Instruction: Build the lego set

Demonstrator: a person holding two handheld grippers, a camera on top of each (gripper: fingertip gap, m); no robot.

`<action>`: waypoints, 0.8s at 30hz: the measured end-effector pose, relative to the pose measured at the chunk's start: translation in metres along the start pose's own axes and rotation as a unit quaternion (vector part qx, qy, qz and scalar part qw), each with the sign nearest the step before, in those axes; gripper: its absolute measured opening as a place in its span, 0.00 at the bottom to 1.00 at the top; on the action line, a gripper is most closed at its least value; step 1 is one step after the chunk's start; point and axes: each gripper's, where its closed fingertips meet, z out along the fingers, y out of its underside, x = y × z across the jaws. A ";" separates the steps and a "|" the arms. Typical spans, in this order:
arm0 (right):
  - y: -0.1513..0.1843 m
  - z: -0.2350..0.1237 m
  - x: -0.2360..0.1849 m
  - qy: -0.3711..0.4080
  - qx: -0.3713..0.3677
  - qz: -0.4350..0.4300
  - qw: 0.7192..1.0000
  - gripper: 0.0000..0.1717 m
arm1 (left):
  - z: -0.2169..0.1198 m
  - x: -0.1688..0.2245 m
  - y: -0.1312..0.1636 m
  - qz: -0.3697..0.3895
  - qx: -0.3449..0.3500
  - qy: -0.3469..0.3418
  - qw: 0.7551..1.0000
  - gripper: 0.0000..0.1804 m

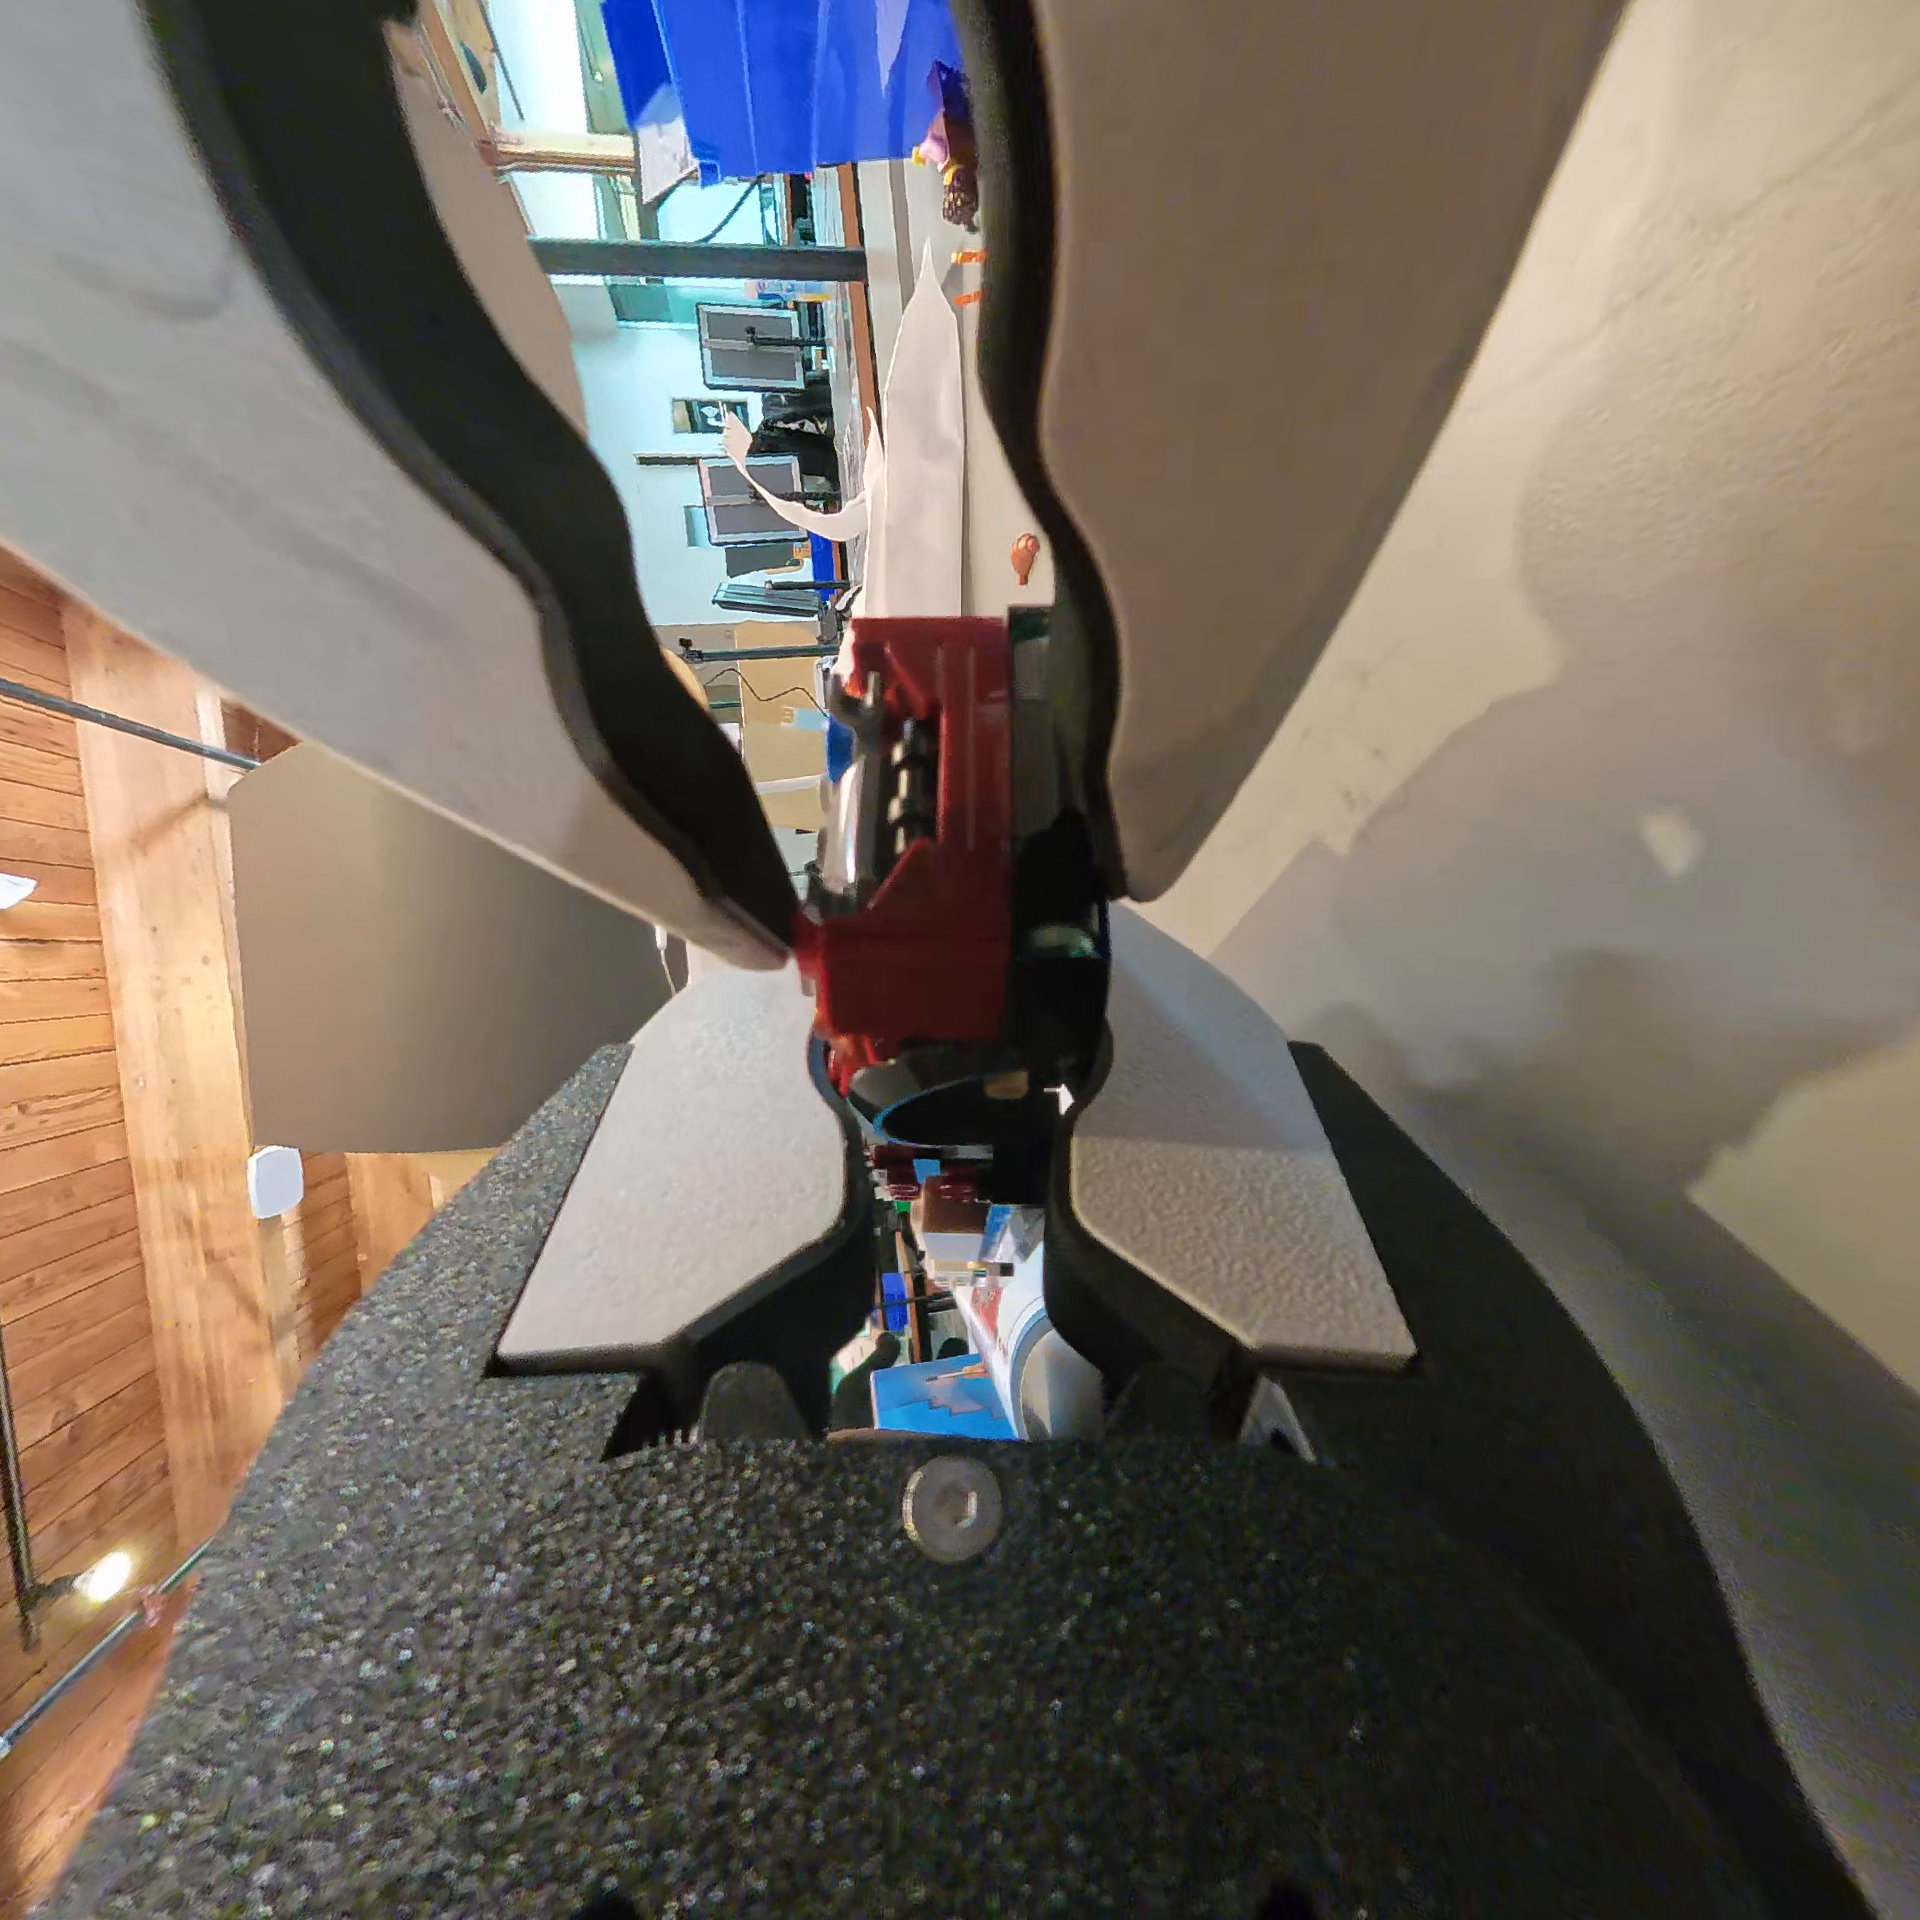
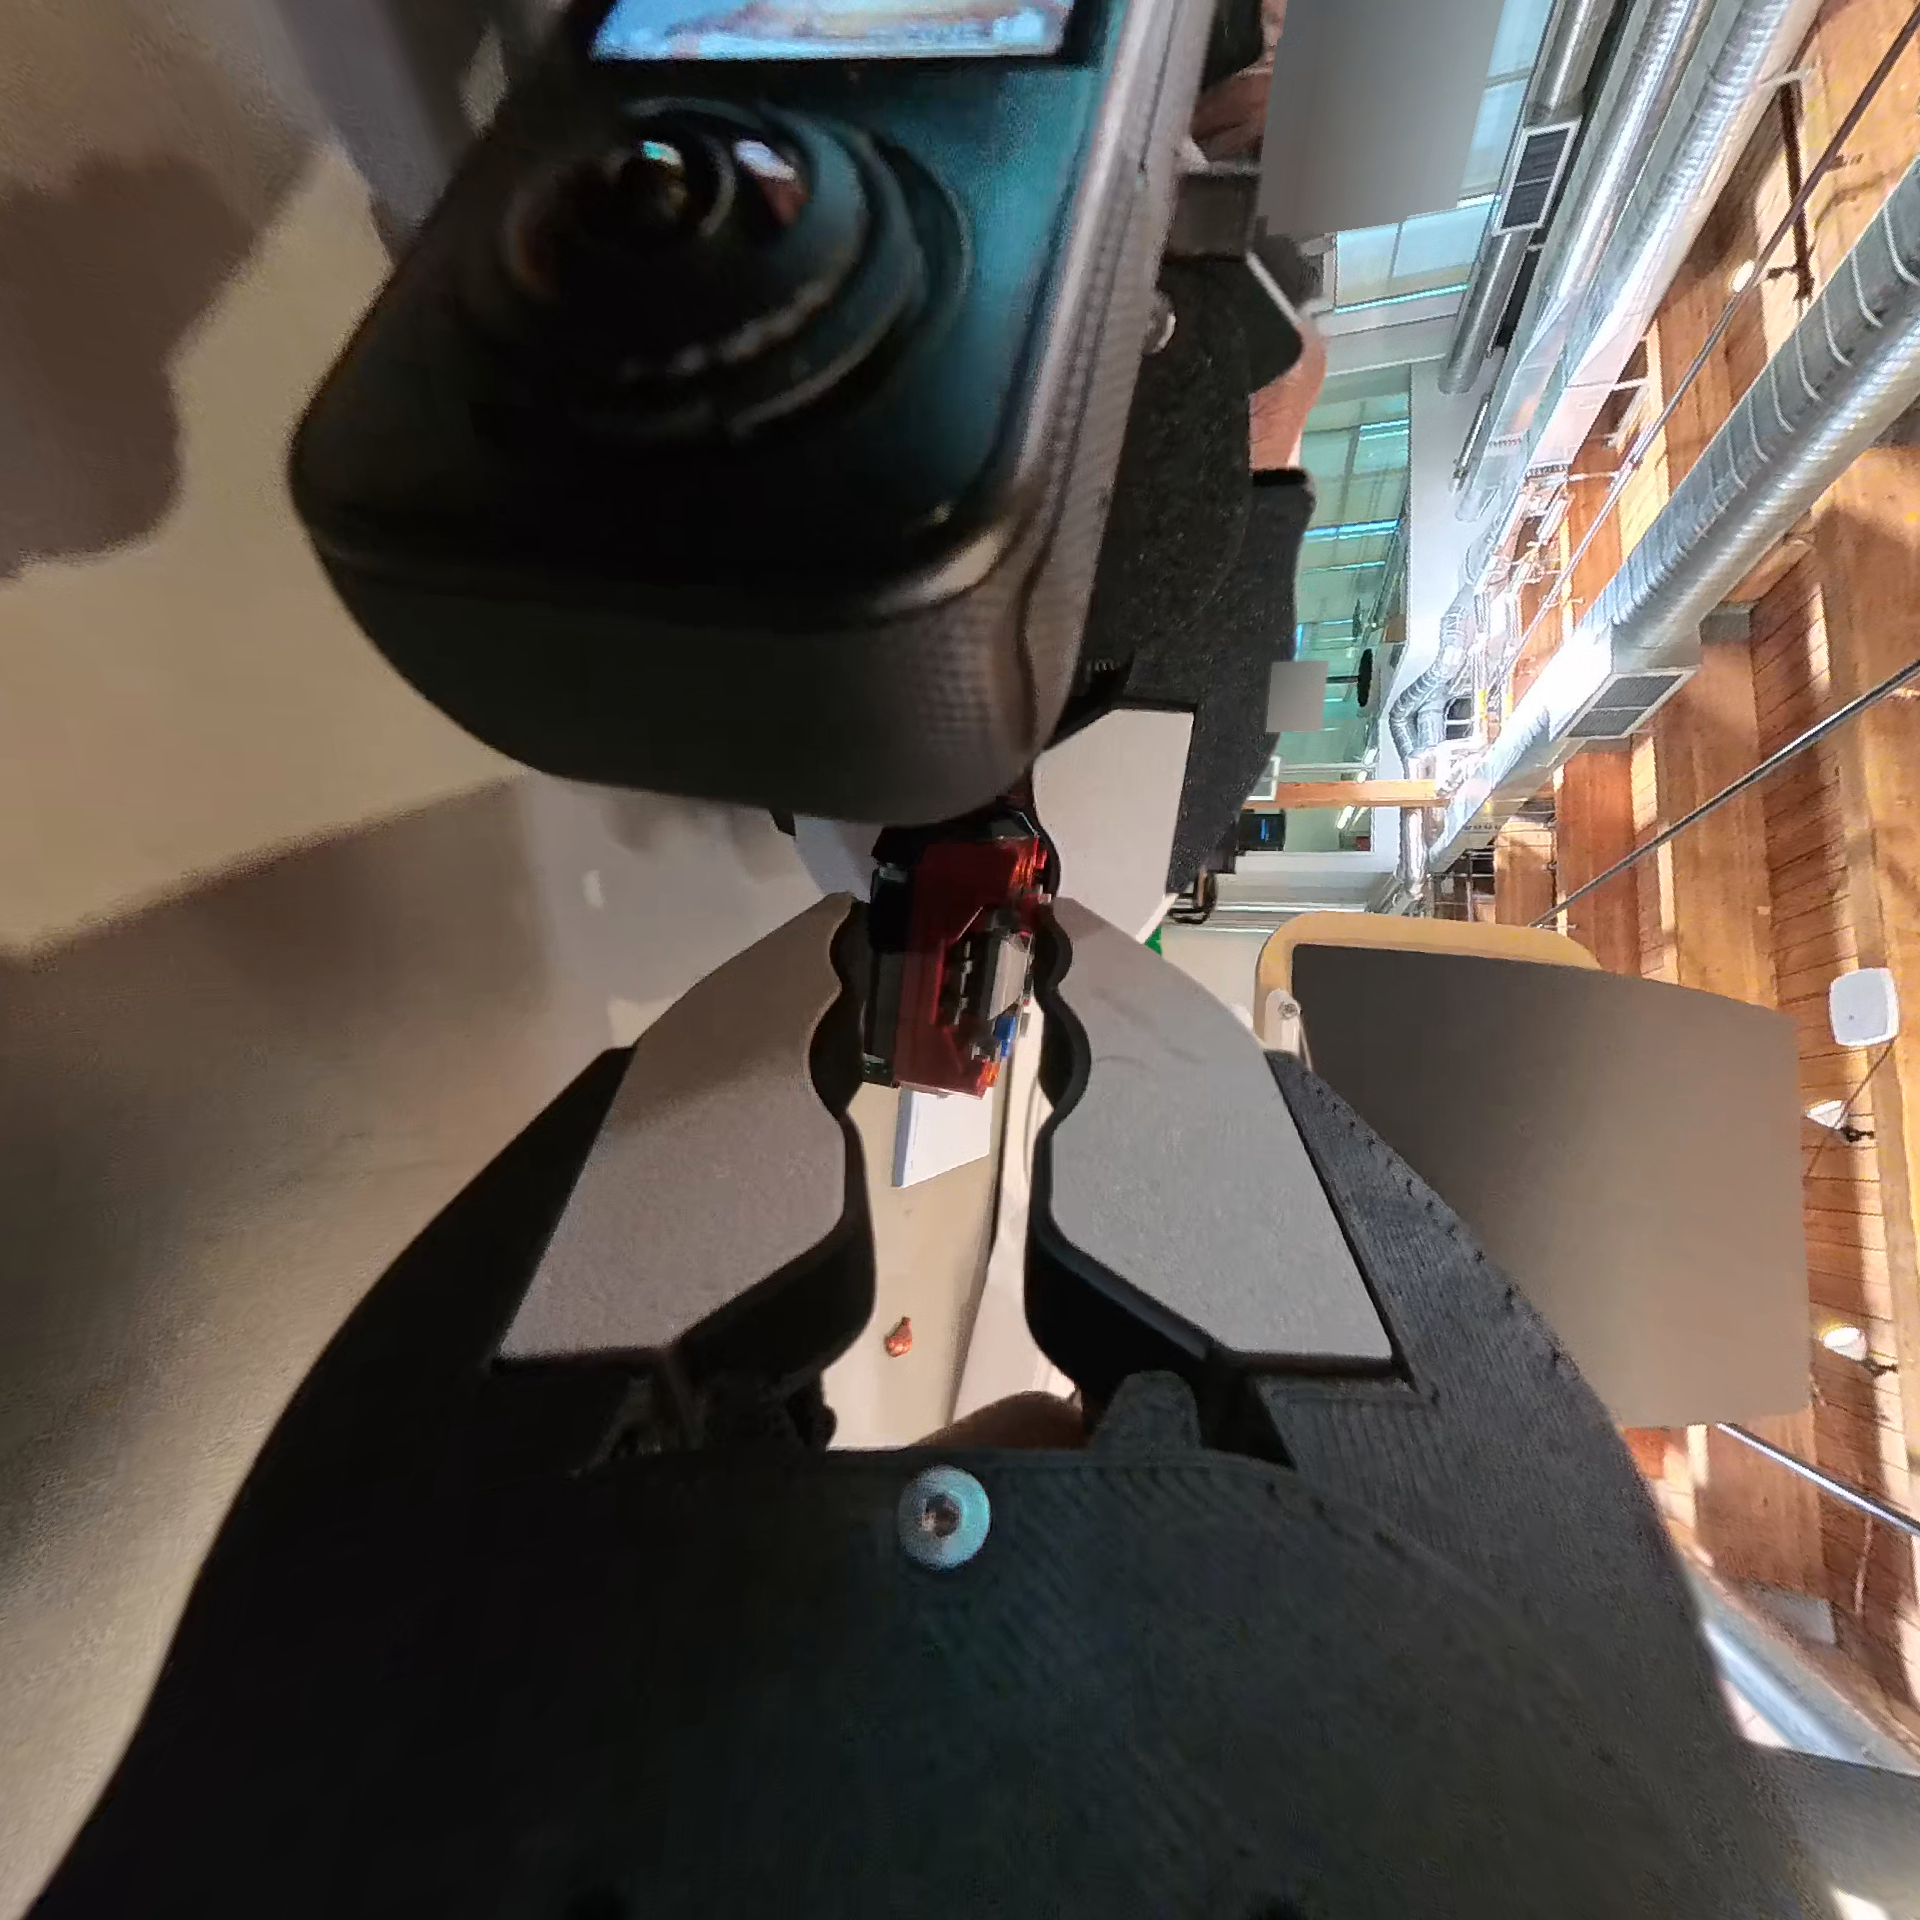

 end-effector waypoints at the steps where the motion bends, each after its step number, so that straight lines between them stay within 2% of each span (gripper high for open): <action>1: 0.000 0.000 0.000 0.000 -0.001 -0.009 1.000 0.18 | 0.000 0.000 0.000 0.002 -0.001 0.002 1.000 0.19; 24: -0.002 -0.003 -0.001 -0.017 0.023 -0.028 0.999 0.17 | 0.000 -0.001 -0.004 0.006 0.004 0.006 1.000 0.19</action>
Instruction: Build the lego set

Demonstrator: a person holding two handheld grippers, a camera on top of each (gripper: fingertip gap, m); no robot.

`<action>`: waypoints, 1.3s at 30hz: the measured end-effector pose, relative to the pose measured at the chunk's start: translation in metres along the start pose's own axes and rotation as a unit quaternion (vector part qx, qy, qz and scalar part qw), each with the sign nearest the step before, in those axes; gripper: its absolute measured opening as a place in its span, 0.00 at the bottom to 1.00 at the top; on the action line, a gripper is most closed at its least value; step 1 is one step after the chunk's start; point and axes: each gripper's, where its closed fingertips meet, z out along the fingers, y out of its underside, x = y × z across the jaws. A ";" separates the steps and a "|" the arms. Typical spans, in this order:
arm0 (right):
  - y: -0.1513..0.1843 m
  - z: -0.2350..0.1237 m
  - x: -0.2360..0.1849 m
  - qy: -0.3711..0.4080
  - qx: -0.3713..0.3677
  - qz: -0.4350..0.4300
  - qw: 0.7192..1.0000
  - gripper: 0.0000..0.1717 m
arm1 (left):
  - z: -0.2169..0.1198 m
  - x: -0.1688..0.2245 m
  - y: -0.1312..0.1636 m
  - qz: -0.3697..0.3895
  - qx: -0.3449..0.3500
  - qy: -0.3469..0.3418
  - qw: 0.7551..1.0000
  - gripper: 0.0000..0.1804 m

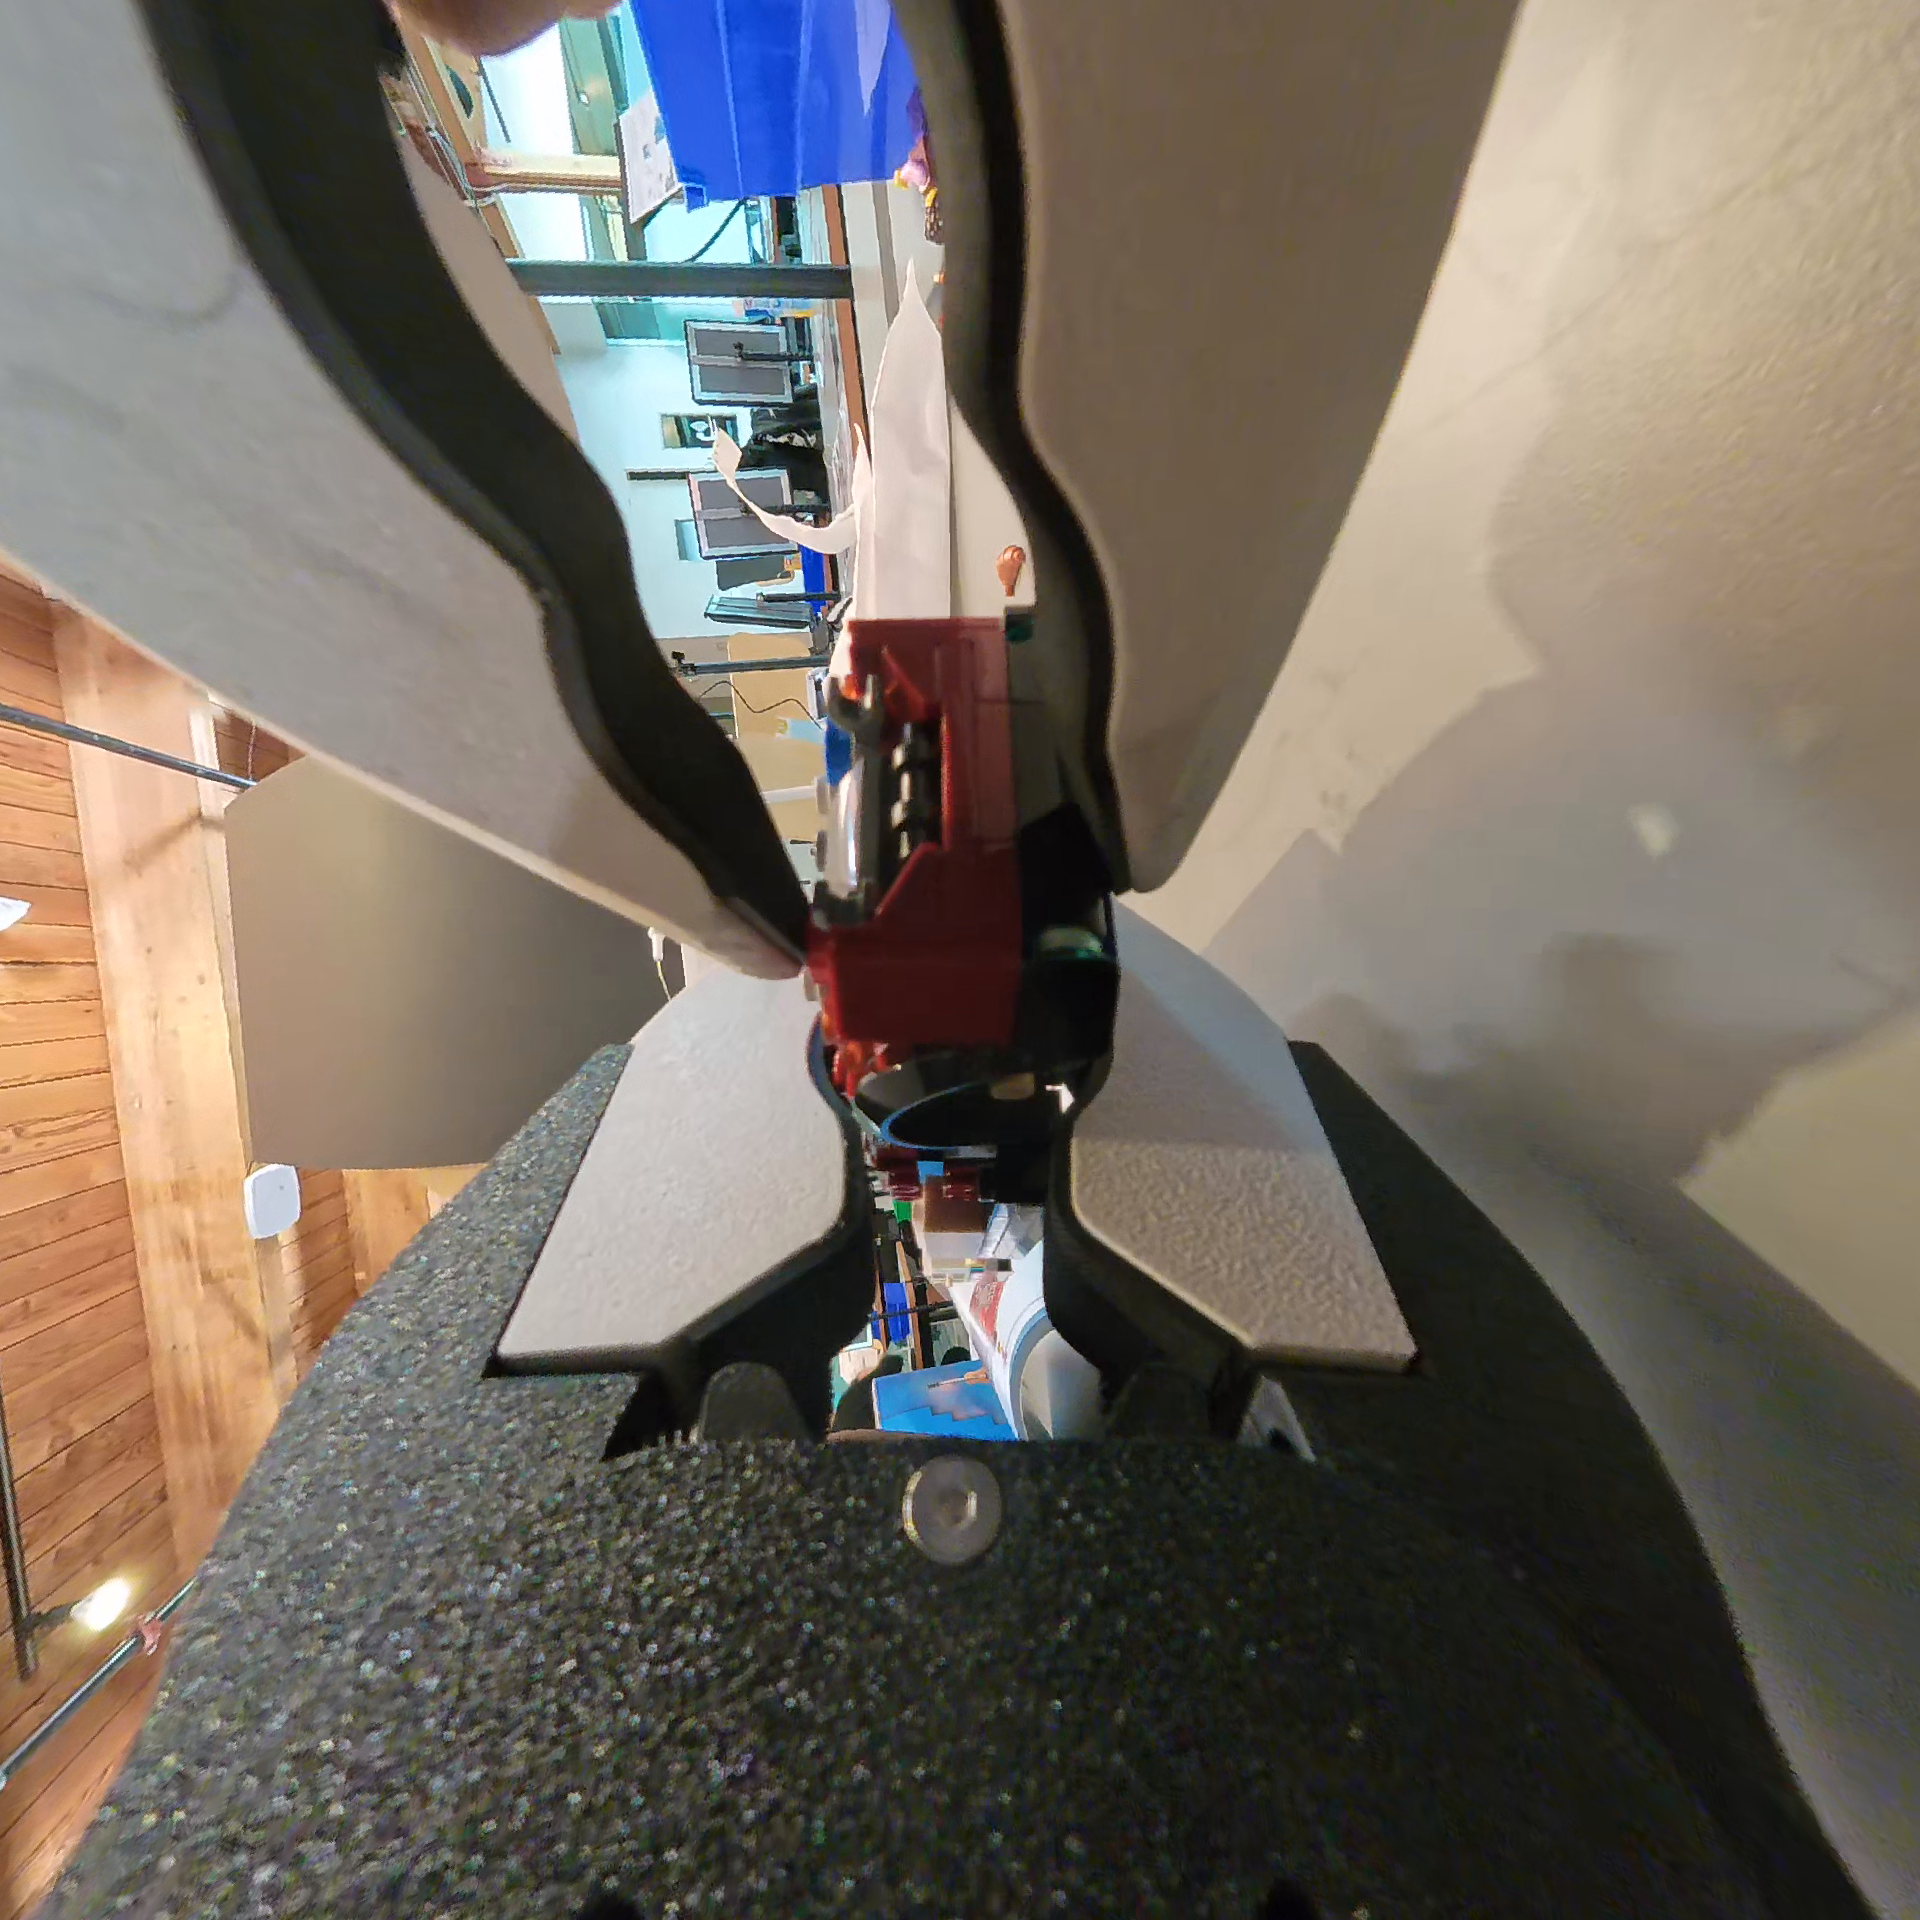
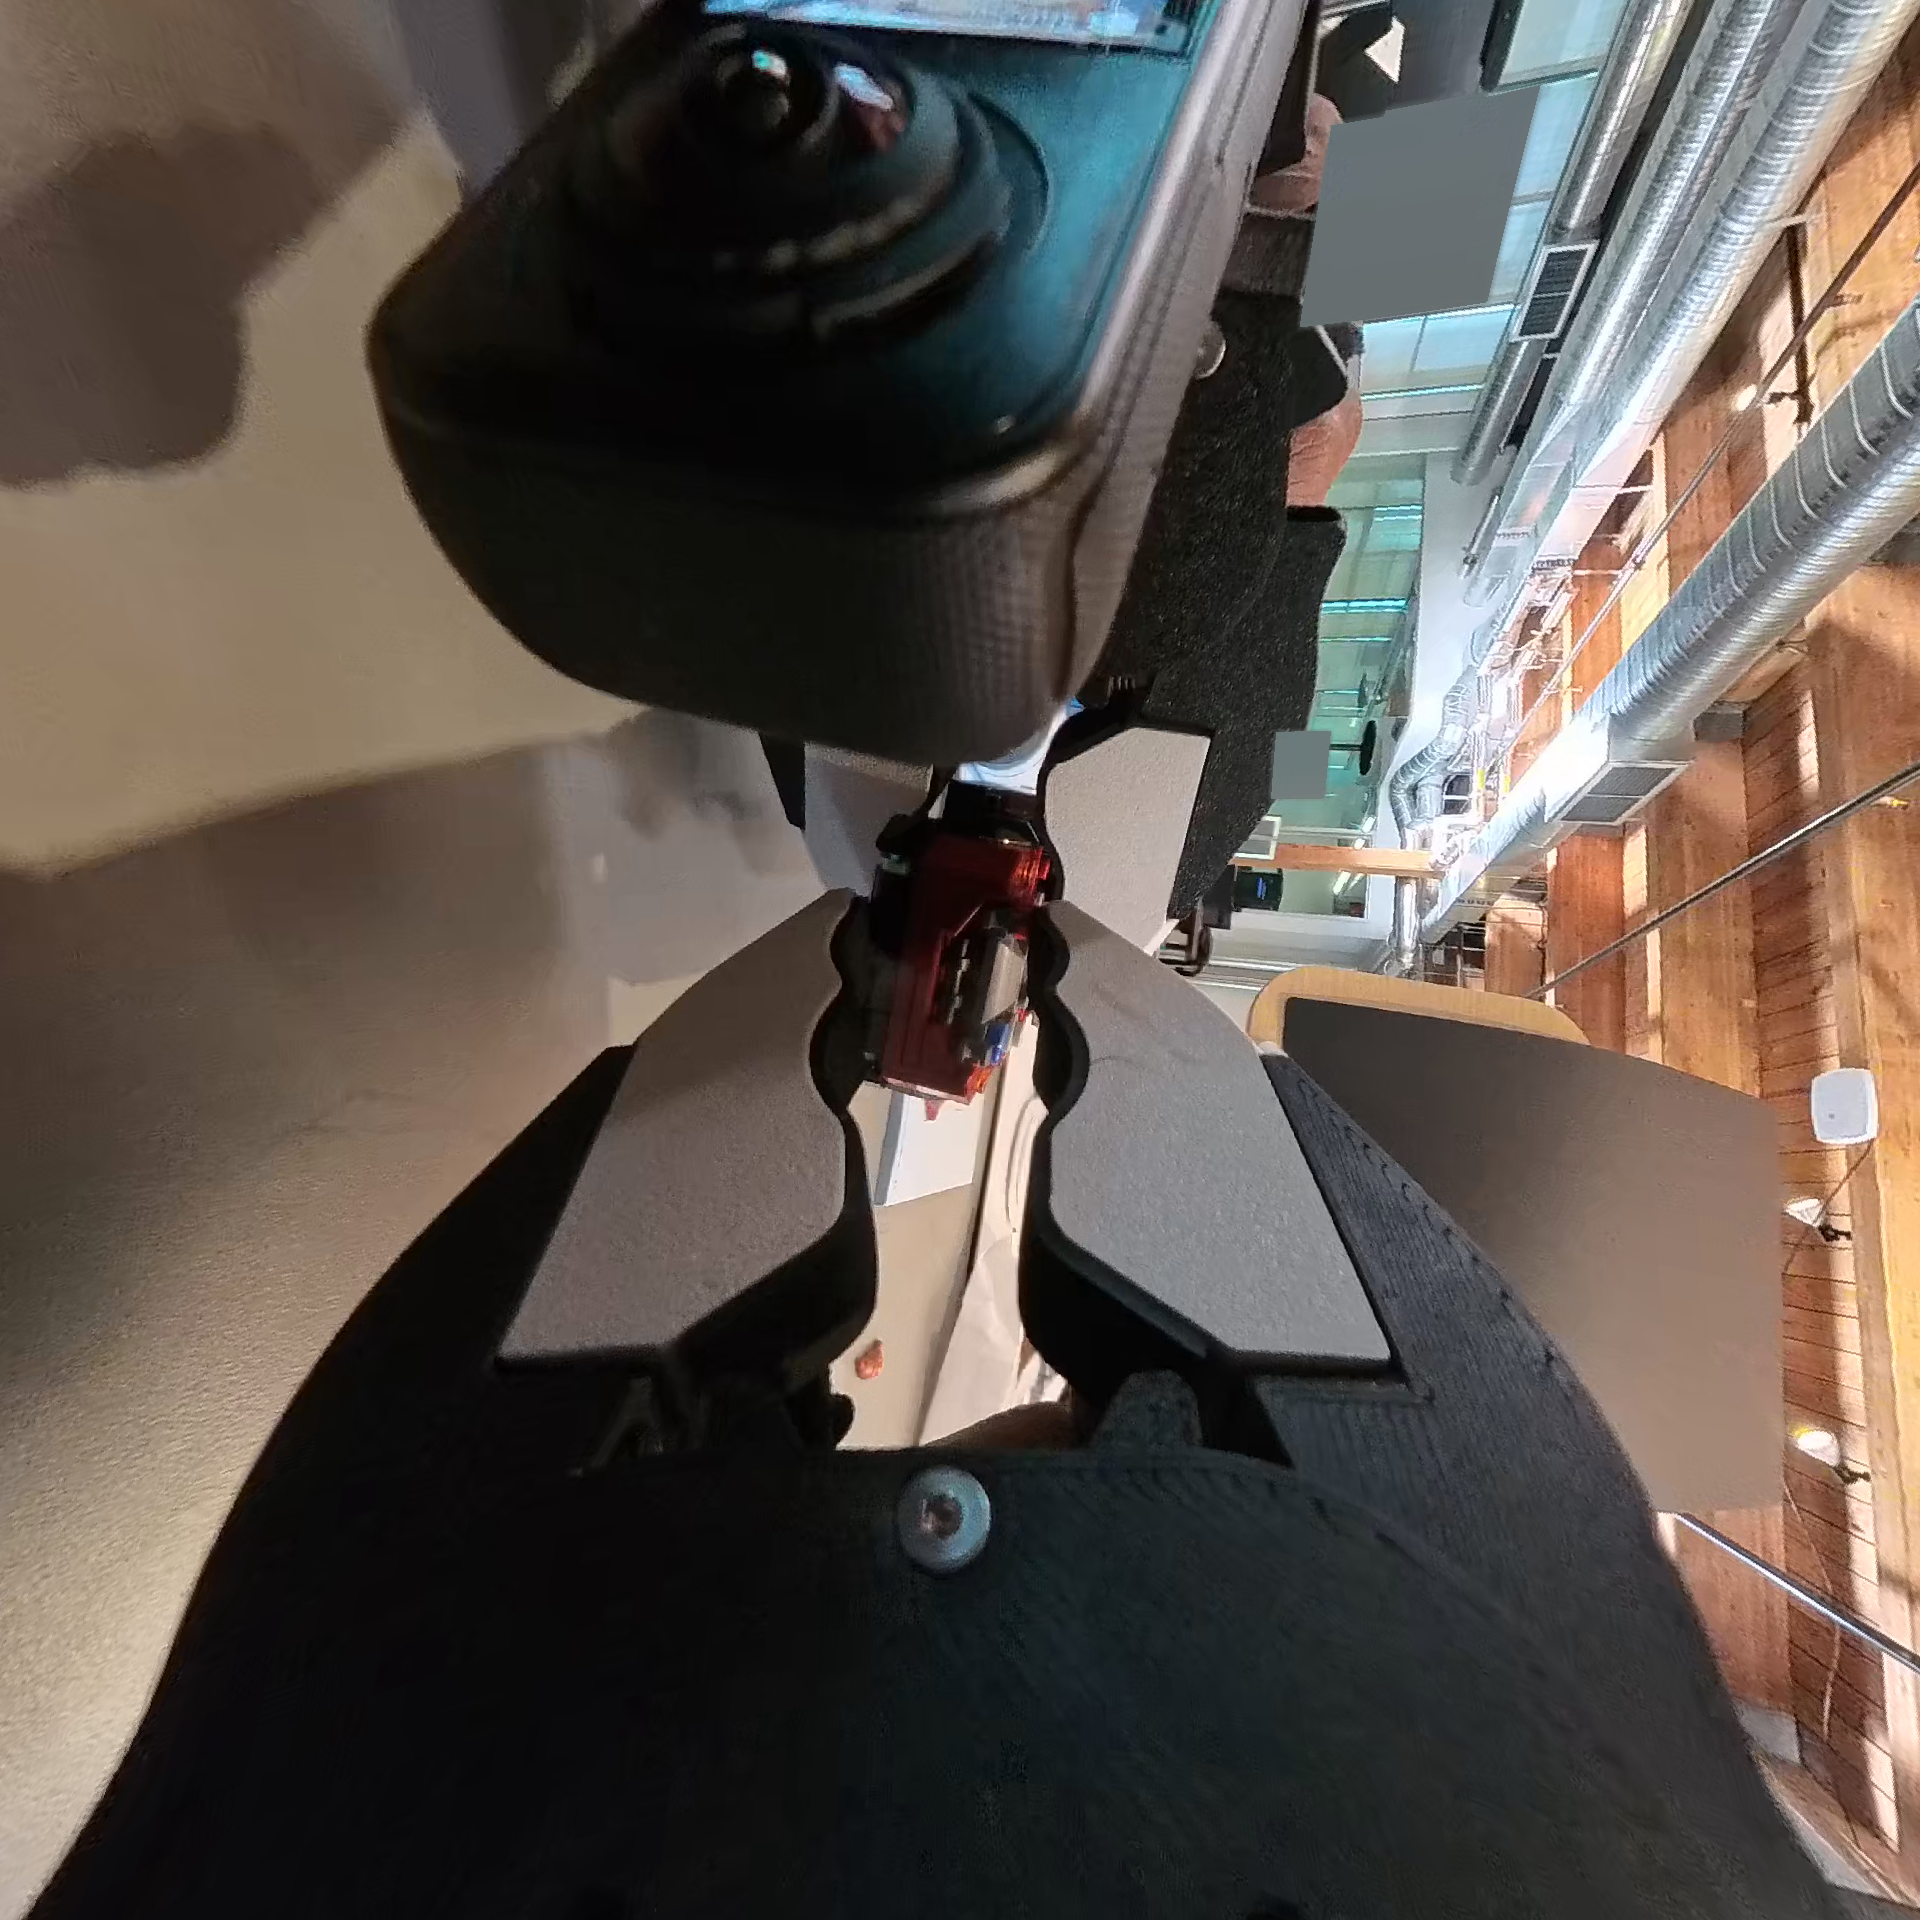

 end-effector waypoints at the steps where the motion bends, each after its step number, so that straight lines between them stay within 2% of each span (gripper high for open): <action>1: 0.000 0.000 0.000 0.000 0.001 -0.001 1.000 0.17 | 0.000 0.000 0.000 0.001 0.000 0.000 1.000 0.19; 7: -0.001 -0.001 0.000 -0.001 0.006 0.001 1.000 0.17 | -0.001 0.000 -0.002 0.001 0.002 -0.002 1.000 0.19; 13: -0.004 -0.004 0.007 0.016 0.024 0.060 0.998 0.17 | -0.003 -0.004 -0.002 -0.021 0.007 -0.009 1.000 0.19; 18: -0.003 -0.006 0.008 0.014 0.025 0.073 0.997 0.25 | -0.001 0.002 -0.002 -0.017 0.006 -0.001 1.000 0.20; 24: -0.005 -0.003 -0.001 -0.001 0.024 0.060 0.998 0.24 | -0.002 0.005 -0.006 -0.015 0.010 0.001 1.000 0.19; 30: -0.007 -0.002 -0.002 0.015 0.021 0.044 0.999 0.17 | -0.005 0.005 -0.008 -0.016 0.011 0.001 1.000 0.19; 39: -0.010 -0.003 -0.003 0.013 0.027 0.048 0.998 0.17 | -0.008 0.007 -0.010 -0.012 0.013 -0.002 1.000 0.19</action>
